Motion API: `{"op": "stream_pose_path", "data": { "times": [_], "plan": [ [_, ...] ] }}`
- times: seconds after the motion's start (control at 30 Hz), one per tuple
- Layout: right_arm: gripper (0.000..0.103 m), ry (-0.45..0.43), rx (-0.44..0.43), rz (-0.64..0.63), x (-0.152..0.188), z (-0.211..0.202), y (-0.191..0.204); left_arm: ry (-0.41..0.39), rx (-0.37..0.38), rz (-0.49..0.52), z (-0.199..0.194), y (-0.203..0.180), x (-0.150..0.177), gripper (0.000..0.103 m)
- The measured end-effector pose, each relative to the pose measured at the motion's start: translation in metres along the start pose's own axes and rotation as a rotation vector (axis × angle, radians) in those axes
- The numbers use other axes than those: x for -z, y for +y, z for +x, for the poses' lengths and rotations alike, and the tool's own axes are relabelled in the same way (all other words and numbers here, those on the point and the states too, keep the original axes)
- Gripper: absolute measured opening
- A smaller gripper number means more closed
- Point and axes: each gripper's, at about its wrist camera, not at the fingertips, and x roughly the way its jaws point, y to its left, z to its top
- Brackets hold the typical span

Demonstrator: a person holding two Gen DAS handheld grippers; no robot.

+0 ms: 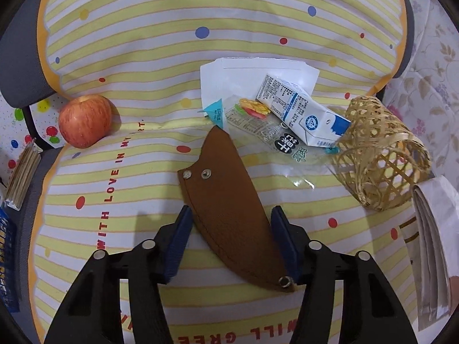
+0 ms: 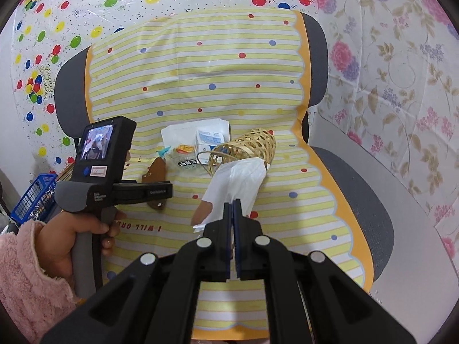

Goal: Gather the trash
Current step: 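Grasp the brown leather sheath with the left tool and lift it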

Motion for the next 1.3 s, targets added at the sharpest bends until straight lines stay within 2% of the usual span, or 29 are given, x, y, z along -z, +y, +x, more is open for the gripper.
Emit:
{"op": "stream_pose_path", "data": {
  "times": [0.07,0.13,0.2,0.27,0.67,0.73,0.8,0.93,1.03,1.07,1.1,1.13,1.17,1.2,1.3],
  "plan": [
    [0.002,0.003,0.0,0.002,0.001,-0.002,0.0,-0.004,0.02,0.003,-0.005,0.005,0.004,0.044],
    [0.002,0.007,-0.002,0.004,0.004,-0.004,0.001,-0.018,0.098,0.002,-0.016,0.014,0.01,0.035],
    [0.002,0.012,-0.006,0.002,0.007,-0.006,0.003,-0.058,0.143,0.021,-0.032,0.017,0.017,0.018],
    [0.002,0.015,-0.012,0.005,0.008,-0.008,0.005,-0.094,0.165,0.058,-0.049,0.017,0.025,0.013],
    [0.002,-0.003,-0.02,0.005,0.013,-0.028,0.016,-0.133,0.292,0.053,-0.106,0.036,0.063,0.009],
    [0.002,-0.008,-0.022,0.008,0.013,-0.031,0.017,-0.143,0.288,0.072,-0.111,0.034,0.069,0.009],
    [0.002,-0.004,-0.022,0.008,0.015,-0.032,0.018,-0.14,0.253,0.087,-0.108,0.032,0.072,0.009],
    [0.002,0.004,-0.022,0.008,0.018,-0.032,0.019,-0.096,0.201,0.063,-0.092,0.042,0.074,0.009],
    [0.002,0.01,-0.019,0.007,0.02,-0.032,0.019,-0.064,0.212,0.062,-0.079,0.046,0.074,0.011],
    [0.002,0.011,-0.019,0.01,0.02,-0.031,0.018,-0.06,0.208,0.078,-0.074,0.044,0.073,0.017],
    [0.002,0.013,-0.018,0.014,0.02,-0.031,0.017,-0.058,0.196,0.08,-0.072,0.043,0.073,0.031],
    [0.002,0.014,-0.018,0.016,0.02,-0.03,0.017,-0.056,0.185,0.076,-0.069,0.043,0.073,0.041],
    [0.002,0.016,-0.017,0.017,0.02,-0.03,0.016,-0.061,0.178,0.06,-0.067,0.043,0.071,0.058],
    [0.002,0.018,-0.016,0.016,0.02,-0.029,0.016,-0.065,0.173,0.053,-0.066,0.043,0.07,0.064],
    [0.002,0.023,-0.017,0.017,0.021,-0.027,0.015,-0.068,0.143,0.083,-0.061,0.034,0.067,0.064]
  ]
}}
